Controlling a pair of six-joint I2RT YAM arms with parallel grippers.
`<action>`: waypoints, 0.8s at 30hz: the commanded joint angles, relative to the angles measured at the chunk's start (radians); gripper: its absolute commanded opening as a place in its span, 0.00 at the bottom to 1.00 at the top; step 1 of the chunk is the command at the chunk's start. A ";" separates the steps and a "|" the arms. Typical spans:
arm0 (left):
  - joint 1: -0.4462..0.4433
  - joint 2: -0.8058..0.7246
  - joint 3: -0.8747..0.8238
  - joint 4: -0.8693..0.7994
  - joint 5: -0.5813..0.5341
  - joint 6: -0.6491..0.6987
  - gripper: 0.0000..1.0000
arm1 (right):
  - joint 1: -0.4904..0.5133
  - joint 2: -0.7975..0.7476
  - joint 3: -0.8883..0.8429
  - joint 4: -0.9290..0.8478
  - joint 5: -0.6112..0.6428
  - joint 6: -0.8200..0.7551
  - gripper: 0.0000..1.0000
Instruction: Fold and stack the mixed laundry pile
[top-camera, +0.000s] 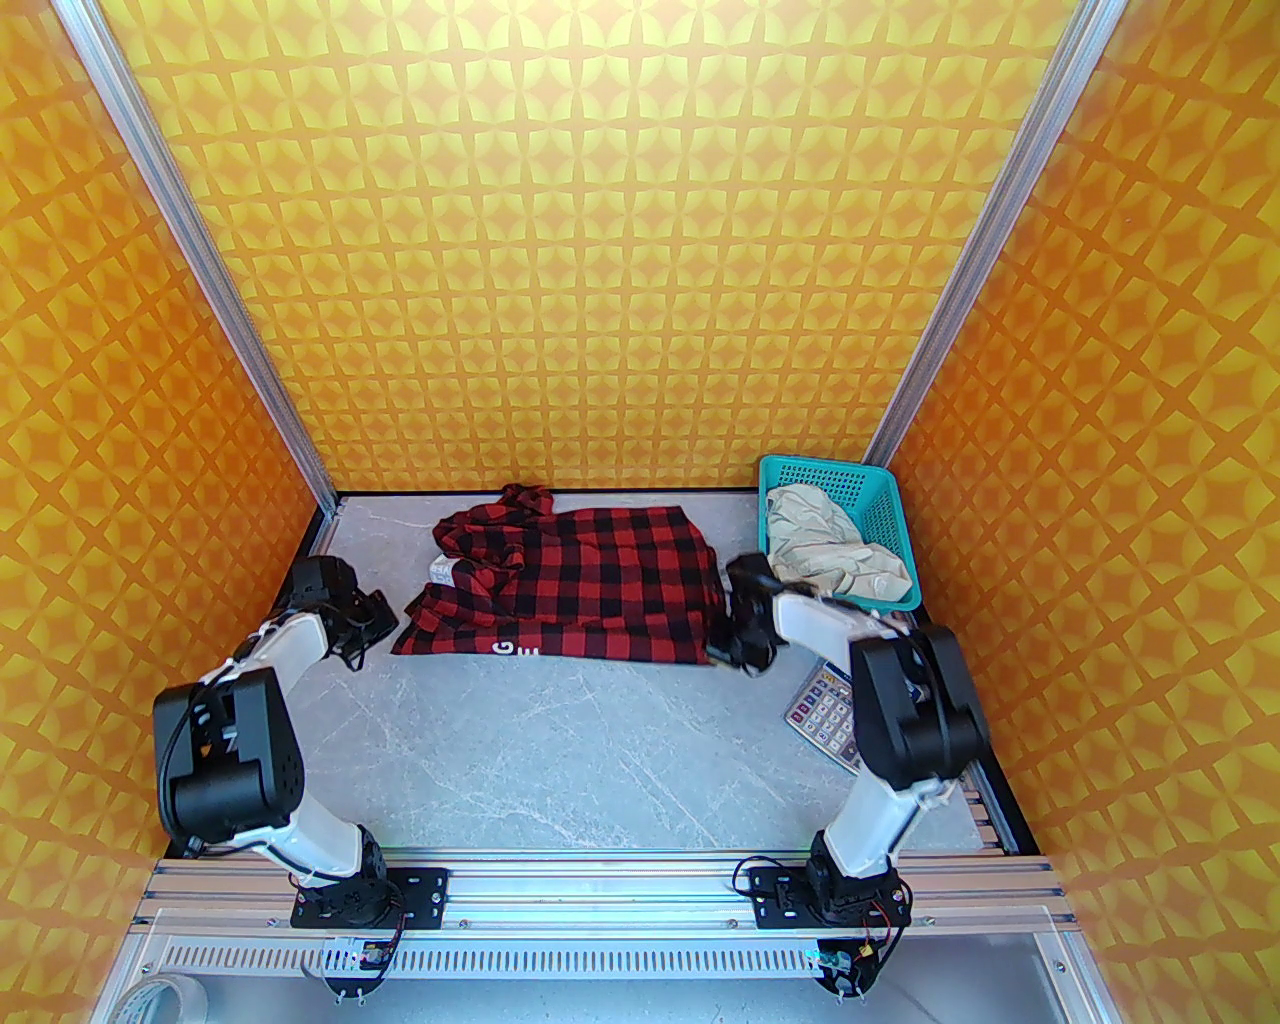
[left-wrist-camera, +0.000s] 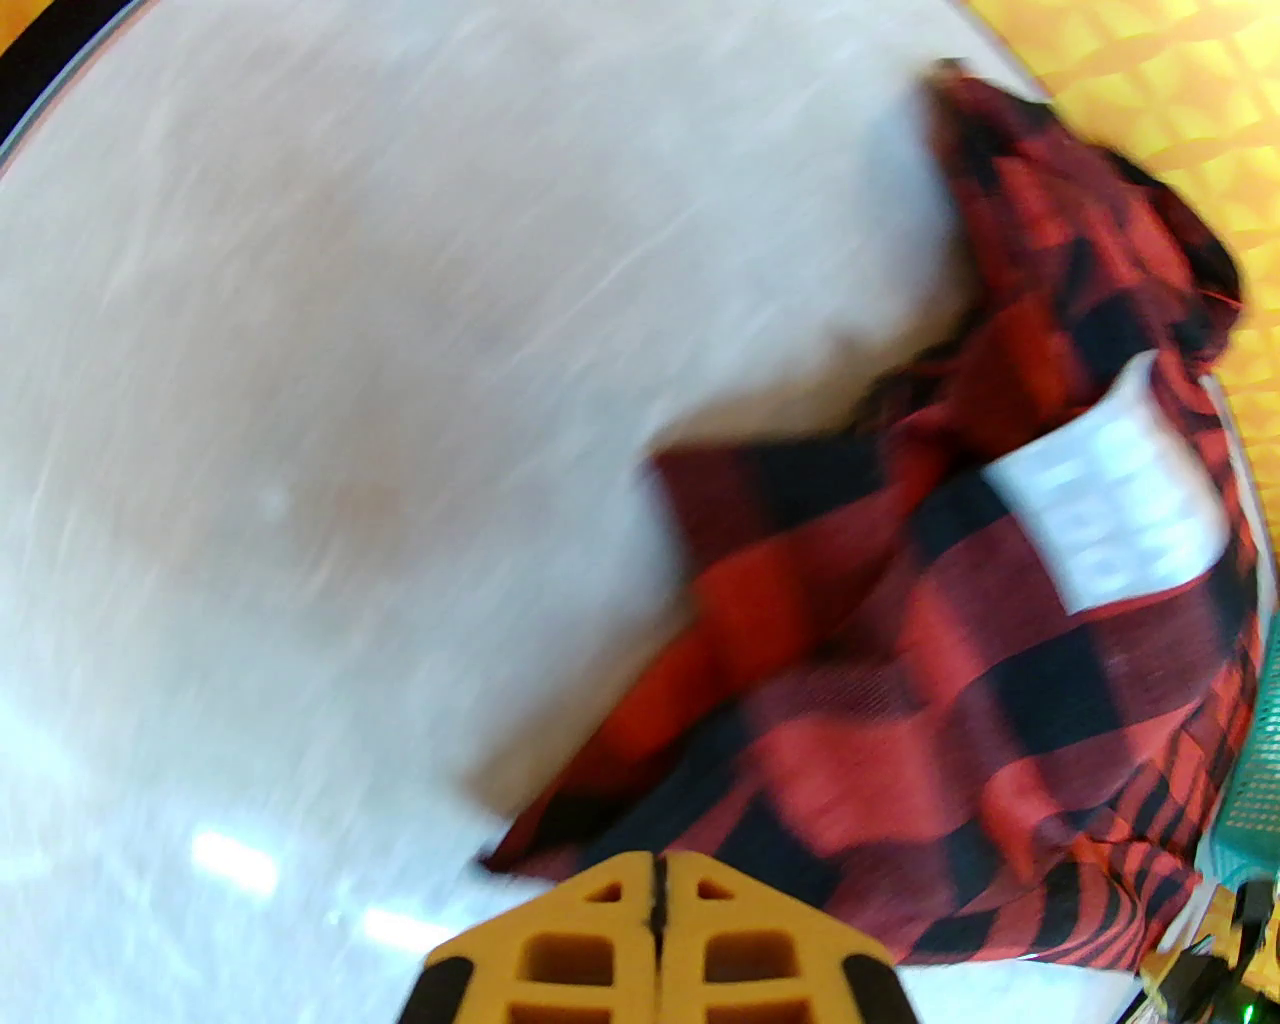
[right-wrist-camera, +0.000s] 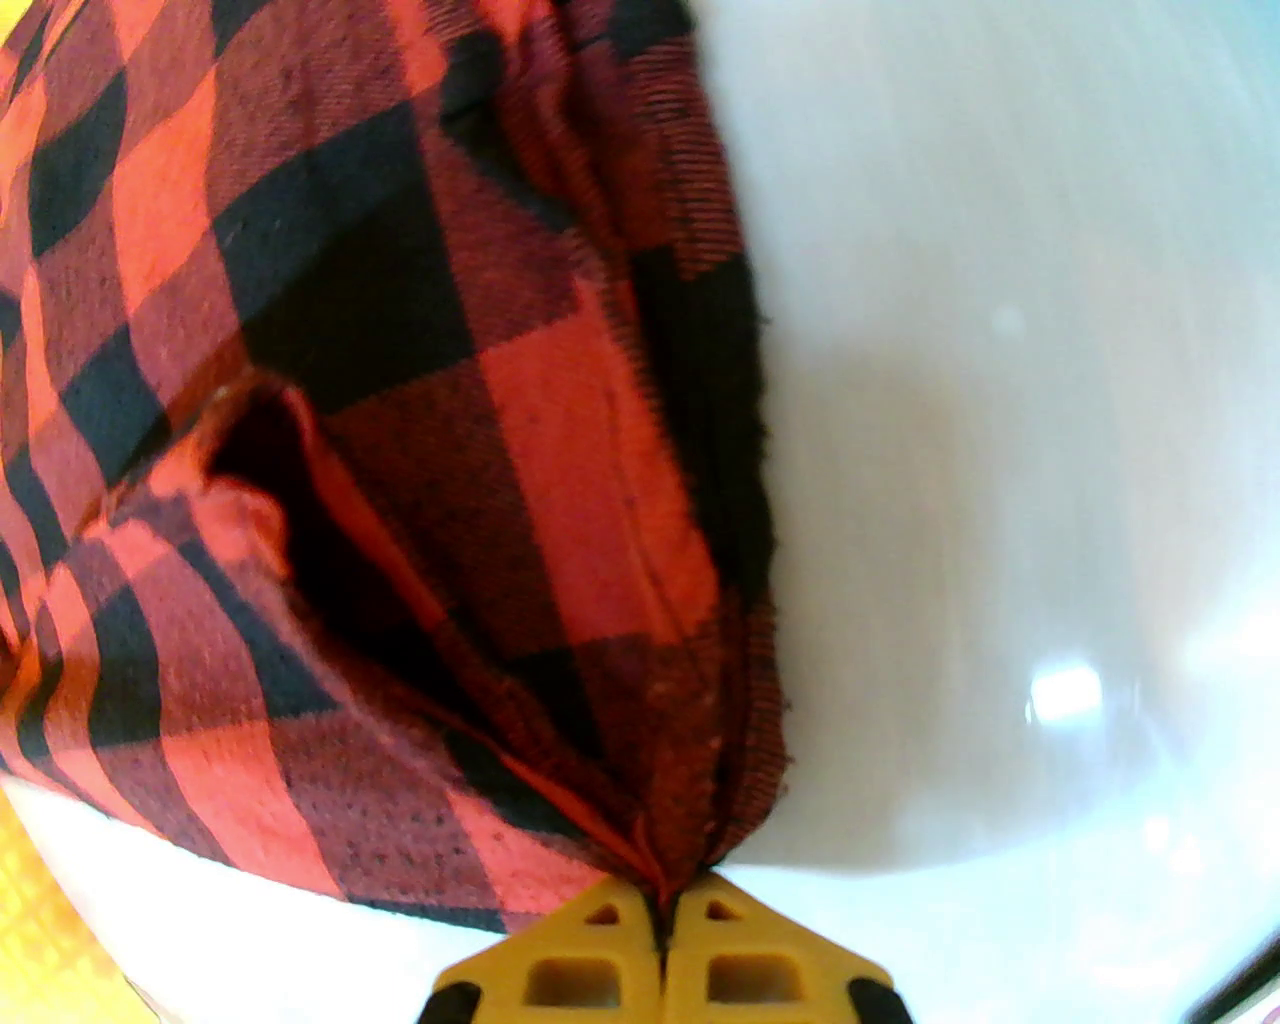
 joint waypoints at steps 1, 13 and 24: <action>0.004 -0.052 -0.027 -0.097 -0.030 0.014 0.00 | 0.010 -0.098 -0.127 -0.008 -0.010 0.036 0.00; -0.260 0.190 0.430 -0.220 0.073 0.330 0.67 | 0.011 -0.219 -0.075 -0.157 0.088 -0.021 0.48; -0.327 0.555 0.845 -0.422 0.096 0.551 0.84 | 0.019 -0.176 0.085 -0.219 0.112 -0.043 0.55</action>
